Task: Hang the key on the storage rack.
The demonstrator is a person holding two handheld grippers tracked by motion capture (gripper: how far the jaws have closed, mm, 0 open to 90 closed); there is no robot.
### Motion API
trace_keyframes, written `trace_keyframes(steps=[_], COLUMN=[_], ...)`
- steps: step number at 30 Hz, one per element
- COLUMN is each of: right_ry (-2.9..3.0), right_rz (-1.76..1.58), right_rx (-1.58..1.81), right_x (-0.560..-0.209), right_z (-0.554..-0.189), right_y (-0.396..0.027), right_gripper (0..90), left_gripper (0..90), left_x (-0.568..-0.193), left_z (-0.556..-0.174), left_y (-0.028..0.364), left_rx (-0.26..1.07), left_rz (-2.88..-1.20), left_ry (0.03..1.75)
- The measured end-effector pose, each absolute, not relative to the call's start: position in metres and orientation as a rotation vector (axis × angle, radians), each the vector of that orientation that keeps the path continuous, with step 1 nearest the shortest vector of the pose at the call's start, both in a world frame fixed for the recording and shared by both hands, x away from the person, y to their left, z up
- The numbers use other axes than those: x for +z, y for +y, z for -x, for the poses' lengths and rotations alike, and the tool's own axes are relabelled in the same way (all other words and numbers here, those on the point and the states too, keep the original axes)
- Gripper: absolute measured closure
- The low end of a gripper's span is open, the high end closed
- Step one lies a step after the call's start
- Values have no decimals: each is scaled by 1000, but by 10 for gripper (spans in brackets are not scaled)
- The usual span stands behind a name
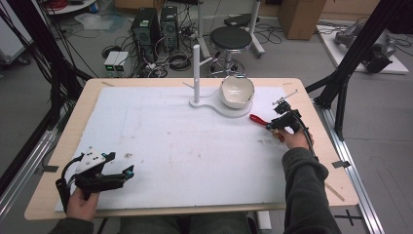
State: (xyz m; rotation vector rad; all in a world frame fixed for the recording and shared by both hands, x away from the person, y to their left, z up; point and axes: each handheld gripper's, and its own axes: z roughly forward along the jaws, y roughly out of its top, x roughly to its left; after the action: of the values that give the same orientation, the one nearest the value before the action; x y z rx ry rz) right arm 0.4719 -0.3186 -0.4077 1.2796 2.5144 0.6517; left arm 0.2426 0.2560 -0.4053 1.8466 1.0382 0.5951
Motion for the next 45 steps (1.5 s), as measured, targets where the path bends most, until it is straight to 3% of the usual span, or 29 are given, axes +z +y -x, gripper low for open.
trace_keyframes(steps=[20,45], right_ry=[2554,2489], right_rz=[-1240,-1194], right_rx=[559,842], right_x=[-414,-396], right_z=[-473,-447], right_y=[-311,-323], right_gripper=[822,830], left_gripper=[191,191], left_x=[-405,-405], left_z=[-242,-241], left_y=[257,257], left_rx=[598,610], left_rz=[-1842,-1839], left_ry=[1046,1054])
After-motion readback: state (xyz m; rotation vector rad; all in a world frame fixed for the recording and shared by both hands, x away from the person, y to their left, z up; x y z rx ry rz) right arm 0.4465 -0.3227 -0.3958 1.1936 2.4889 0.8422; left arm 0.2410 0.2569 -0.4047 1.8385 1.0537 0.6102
